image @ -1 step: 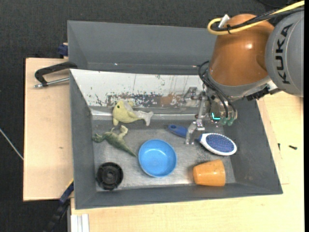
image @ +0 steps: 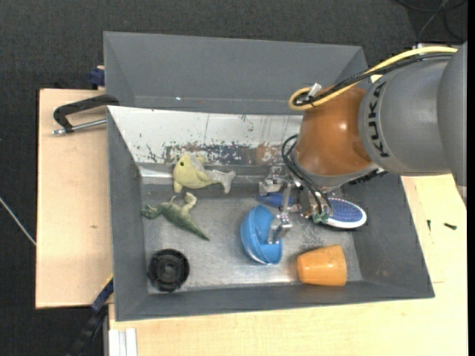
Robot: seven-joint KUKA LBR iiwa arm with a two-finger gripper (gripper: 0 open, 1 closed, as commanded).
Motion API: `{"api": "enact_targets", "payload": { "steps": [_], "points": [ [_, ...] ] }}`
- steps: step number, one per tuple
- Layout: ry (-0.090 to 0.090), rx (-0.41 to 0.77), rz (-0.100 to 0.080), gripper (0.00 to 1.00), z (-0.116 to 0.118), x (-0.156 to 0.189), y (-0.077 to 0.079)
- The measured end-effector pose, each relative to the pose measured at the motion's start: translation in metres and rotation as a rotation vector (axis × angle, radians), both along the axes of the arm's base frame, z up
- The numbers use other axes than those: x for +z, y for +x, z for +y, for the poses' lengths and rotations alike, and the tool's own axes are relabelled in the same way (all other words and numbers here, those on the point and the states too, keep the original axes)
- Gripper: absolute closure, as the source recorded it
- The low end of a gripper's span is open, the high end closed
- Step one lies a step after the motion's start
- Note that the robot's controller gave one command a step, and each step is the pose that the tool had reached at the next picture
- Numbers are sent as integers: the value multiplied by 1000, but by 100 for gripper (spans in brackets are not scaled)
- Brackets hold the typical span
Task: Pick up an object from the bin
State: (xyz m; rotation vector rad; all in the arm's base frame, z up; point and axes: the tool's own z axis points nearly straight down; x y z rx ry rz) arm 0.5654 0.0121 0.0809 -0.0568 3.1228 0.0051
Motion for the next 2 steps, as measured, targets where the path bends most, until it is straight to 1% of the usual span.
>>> {"api": "enact_targets", "payload": {
  "steps": [1, 2],
  "points": [
    [5, 3, -12, 100, 3, 7, 4],
    [-3, 11, 3, 100, 4, 122, 4]
  ]
}}
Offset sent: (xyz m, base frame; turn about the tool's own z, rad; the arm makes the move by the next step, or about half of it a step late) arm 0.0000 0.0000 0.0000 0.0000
